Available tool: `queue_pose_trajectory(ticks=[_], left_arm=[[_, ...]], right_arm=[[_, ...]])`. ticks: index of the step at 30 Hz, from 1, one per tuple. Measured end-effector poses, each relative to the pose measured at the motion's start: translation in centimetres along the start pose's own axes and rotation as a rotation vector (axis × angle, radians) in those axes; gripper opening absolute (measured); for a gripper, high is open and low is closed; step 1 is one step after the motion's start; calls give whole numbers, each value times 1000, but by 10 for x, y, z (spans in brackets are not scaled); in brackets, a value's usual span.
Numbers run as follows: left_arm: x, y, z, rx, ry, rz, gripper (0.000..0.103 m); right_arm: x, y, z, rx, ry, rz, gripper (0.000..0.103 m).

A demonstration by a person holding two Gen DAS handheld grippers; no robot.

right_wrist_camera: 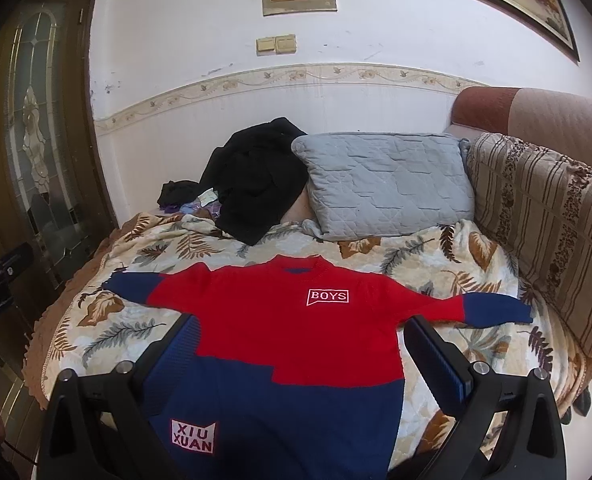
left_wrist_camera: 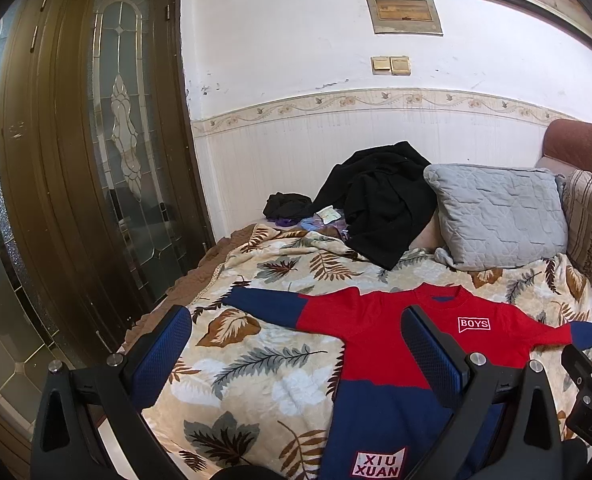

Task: Fold small clothes

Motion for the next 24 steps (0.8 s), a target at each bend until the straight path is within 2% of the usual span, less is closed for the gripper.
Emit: queue_pose_trajectory(ticks=[24], left_arm=[[3, 2, -9, 7, -17, 1, 103]], right_arm=[[0, -3, -7, 3, -6, 7, 103]])
Point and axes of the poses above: each gripper's, at about its wrist camera, not at the fingertips, and y roughly against the way its jaws point, z to its left, x to its underside, the point moved 6 cm from there along -y, roughly the way its jaws point, and after that the axes turned 1 degree about x, right-handed, at the moved point
